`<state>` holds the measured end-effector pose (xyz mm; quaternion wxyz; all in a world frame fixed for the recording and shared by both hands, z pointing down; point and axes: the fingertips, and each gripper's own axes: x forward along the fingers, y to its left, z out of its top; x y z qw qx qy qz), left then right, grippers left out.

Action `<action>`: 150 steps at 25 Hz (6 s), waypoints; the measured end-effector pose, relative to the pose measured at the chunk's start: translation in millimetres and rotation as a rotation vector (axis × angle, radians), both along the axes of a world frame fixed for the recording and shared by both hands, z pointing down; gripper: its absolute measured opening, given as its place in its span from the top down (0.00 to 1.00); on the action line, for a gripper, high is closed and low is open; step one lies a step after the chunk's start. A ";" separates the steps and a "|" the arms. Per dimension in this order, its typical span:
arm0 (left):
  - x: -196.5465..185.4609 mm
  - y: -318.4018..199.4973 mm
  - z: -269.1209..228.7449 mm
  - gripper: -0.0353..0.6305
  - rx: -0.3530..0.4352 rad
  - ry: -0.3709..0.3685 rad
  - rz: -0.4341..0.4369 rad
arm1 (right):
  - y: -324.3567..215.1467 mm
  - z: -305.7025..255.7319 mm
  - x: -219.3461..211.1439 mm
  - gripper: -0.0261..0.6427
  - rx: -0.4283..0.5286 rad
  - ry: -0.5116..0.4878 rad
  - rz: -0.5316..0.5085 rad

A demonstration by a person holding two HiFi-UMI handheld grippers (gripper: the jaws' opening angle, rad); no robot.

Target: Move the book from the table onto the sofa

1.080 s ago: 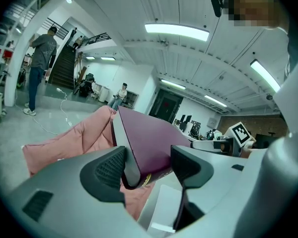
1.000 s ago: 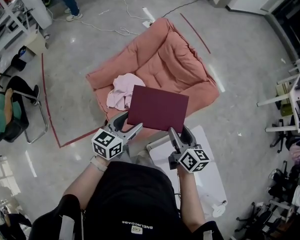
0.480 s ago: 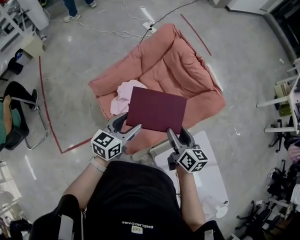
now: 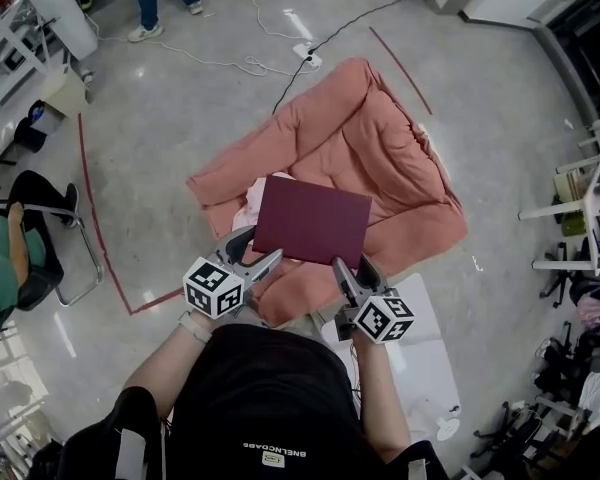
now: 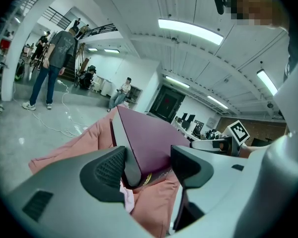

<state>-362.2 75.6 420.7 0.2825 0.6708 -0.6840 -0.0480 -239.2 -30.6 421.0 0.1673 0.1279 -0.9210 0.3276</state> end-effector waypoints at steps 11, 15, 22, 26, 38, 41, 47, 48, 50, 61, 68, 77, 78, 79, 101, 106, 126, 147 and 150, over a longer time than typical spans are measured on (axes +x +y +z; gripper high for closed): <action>-60.4 -15.1 35.1 0.51 -0.057 0.059 0.039 | -17.3 30.6 -61.3 0.56 -0.040 0.052 0.029; -78.5 -23.9 50.4 0.51 -0.082 0.088 0.072 | -24.7 45.5 -77.7 0.56 -0.063 0.064 0.060; -98.9 -42.1 80.8 0.51 -0.118 0.120 0.135 | -35.9 72.5 -92.9 0.56 -0.087 0.111 0.108; -106.4 -53.8 99.3 0.51 -0.146 0.142 0.173 | -42.7 90.4 -97.6 0.56 -0.110 0.136 0.148; -120.6 -97.5 166.0 0.51 -0.224 0.163 0.293 | -68.1 163.3 -101.6 0.56 -0.216 0.215 0.243; -121.5 -107.8 186.0 0.51 -0.243 0.179 0.310 | -74.9 182.3 -101.0 0.56 -0.238 0.241 0.258; -120.1 -122.7 224.5 0.51 -0.279 0.215 0.328 | -81.9 221.8 -95.8 0.55 -0.303 0.282 0.296; -119.4 -125.1 230.0 0.51 -0.284 0.219 0.330 | -83.2 227.7 -94.5 0.56 -0.312 0.288 0.304; -120.7 -129.4 240.6 0.51 -0.290 0.232 0.332 | -84.9 239.3 -94.1 0.55 -0.330 0.298 0.324; -138.4 -141.3 292.1 0.51 -0.336 0.259 0.338 | -87.1 293.8 -103.9 0.55 -0.435 0.342 0.388; -146.5 -158.3 320.3 0.51 -0.368 0.284 0.330 | -91.6 317.0 -108.8 0.55 -0.497 0.347 0.398; -141.9 -166.4 345.5 0.51 -0.413 0.290 0.342 | -102.5 332.4 -107.7 0.55 -0.530 0.348 0.384; -140.2 -165.8 346.9 0.51 -0.423 0.286 0.345 | -103.0 333.0 -105.9 0.55 -0.536 0.344 0.390; -138.5 -164.9 348.3 0.51 -0.434 0.280 0.350 | -103.4 333.6 -104.0 0.55 -0.541 0.340 0.398; -115.2 -128.3 298.5 0.51 -0.424 0.198 0.277 | -100.3 288.0 -53.6 0.56 -0.444 0.279 0.401; -88.2 -121.8 265.6 0.51 -0.372 0.182 0.298 | -94.9 263.4 -48.8 0.56 -0.375 0.252 0.351; 28.6 -90.8 116.9 0.51 -0.181 0.060 0.406 | -52.4 134.9 27.8 0.70 -0.142 0.130 0.193; 120.7 -83.5 -38.2 0.57 0.009 0.007 0.536 | -33.3 -21.0 103.1 0.70 0.010 -0.026 0.180; 135.4 -86.1 -51.9 0.59 0.025 0.010 0.559 | -34.4 -33.2 119.0 0.70 0.014 -0.039 0.203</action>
